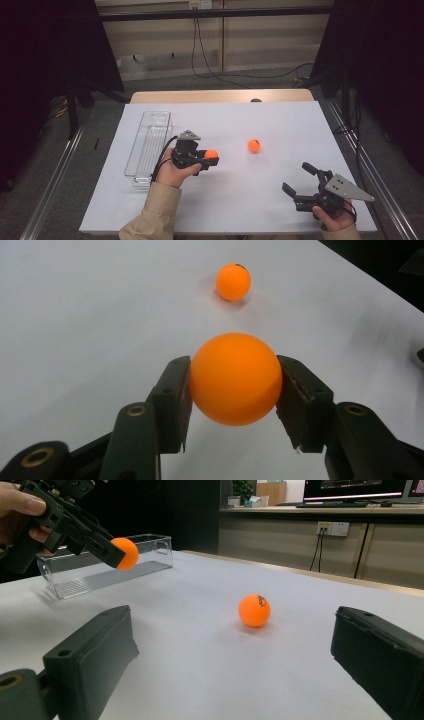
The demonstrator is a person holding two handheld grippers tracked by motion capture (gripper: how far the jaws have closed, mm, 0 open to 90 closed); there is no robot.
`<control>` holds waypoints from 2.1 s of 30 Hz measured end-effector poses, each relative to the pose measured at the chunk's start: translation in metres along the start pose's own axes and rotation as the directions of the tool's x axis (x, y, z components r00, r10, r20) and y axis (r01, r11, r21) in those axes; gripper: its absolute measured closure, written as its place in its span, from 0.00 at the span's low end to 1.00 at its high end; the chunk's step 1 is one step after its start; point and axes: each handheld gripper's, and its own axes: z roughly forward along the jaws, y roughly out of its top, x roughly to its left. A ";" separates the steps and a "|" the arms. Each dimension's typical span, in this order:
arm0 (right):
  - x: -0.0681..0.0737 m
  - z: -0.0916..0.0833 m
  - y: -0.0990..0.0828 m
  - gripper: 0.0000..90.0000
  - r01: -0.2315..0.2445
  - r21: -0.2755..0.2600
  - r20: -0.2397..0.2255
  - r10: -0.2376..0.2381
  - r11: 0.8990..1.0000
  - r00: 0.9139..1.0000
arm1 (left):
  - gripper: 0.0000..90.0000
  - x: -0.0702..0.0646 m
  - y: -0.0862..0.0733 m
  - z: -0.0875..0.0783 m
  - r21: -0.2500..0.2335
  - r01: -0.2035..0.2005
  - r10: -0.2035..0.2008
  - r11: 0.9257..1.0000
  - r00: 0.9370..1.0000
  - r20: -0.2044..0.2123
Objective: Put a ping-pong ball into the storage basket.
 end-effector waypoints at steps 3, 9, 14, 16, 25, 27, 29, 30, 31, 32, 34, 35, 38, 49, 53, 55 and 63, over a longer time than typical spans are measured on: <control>0.000 0.000 0.000 0.04 -0.001 0.000 0.001 0.001 1.000 1.000 | 0.56 0.000 0.000 -0.001 0.001 0.001 -0.001 1.000 1.000 0.000; 0.000 0.000 0.000 0.04 0.000 0.000 0.000 0.000 1.000 1.000 | 0.56 0.002 0.000 -0.003 0.007 0.008 -0.008 1.000 1.000 -0.004; 0.000 0.000 0.000 0.04 -0.001 0.001 0.000 0.001 1.000 1.000 | 0.56 0.002 0.000 -0.004 -0.001 0.018 -0.018 1.000 1.000 -0.010; 0.000 0.000 0.000 0.04 0.000 0.000 0.000 0.000 1.000 1.000 | 0.56 0.003 0.000 -0.005 -0.003 0.019 -0.019 1.000 1.000 -0.011; 0.000 0.000 0.000 0.04 -0.001 0.001 0.000 0.001 1.000 1.000 | 0.56 0.005 0.001 -0.009 -0.003 0.026 -0.026 1.000 1.000 -0.016; 0.000 0.000 0.000 0.04 -0.001 0.000 0.001 0.001 1.000 1.000 | 0.56 0.006 0.000 -0.009 -0.005 0.028 -0.028 1.000 0.999 -0.017; 0.000 0.000 0.000 0.04 -0.001 0.000 0.001 0.001 1.000 1.000 | 0.56 0.006 0.001 -0.010 -0.002 0.030 -0.030 1.000 0.999 -0.017; 0.000 0.000 0.000 0.04 0.000 0.001 0.000 0.000 1.000 1.000 | 0.56 0.006 0.001 -0.010 -0.001 0.030 -0.030 1.000 0.999 -0.018; 0.000 0.000 0.000 0.04 -0.001 0.001 0.000 0.001 1.000 1.000 | 0.56 0.006 0.000 -0.011 -0.005 0.032 -0.032 0.999 0.999 -0.017; 0.000 0.000 0.000 0.04 -0.002 0.001 0.000 0.002 1.000 1.000 | 0.56 0.007 0.000 -0.011 -0.006 0.033 -0.033 0.999 0.999 -0.018; 0.000 0.000 0.000 0.04 -0.002 -0.001 0.000 0.002 1.000 1.000 | 0.56 0.007 0.000 -0.012 -0.008 0.036 -0.036 0.999 0.999 -0.020; 0.000 0.000 0.000 0.04 -0.002 -0.001 0.000 0.002 1.000 1.000 | 0.56 0.008 0.001 -0.012 -0.004 0.034 -0.034 0.999 0.999 -0.020; 0.000 0.000 0.000 0.04 -0.003 0.000 0.000 0.003 1.000 1.000 | 0.56 0.008 0.000 -0.013 -0.007 0.040 -0.040 0.999 0.999 -0.022; 0.000 0.000 0.000 0.04 -0.002 -0.001 0.000 0.002 1.000 1.000 | 0.56 0.010 0.001 -0.015 -0.005 0.040 -0.041 0.999 0.999 -0.026; 0.000 0.000 0.000 0.04 -0.002 0.000 0.000 0.002 1.000 1.000 | 0.56 0.011 0.001 -0.018 -0.011 0.043 -0.043 0.999 0.999 -0.029; 0.000 0.000 0.000 0.04 0.000 0.000 0.000 0.000 1.000 1.000 | 0.56 0.012 0.001 -0.019 -0.015 0.045 -0.045 0.999 0.999 -0.030; 0.000 0.000 0.000 0.04 0.000 -0.001 0.001 0.000 1.000 1.000 | 0.56 0.016 0.000 -0.024 -0.024 0.052 -0.053 0.998 0.998 -0.042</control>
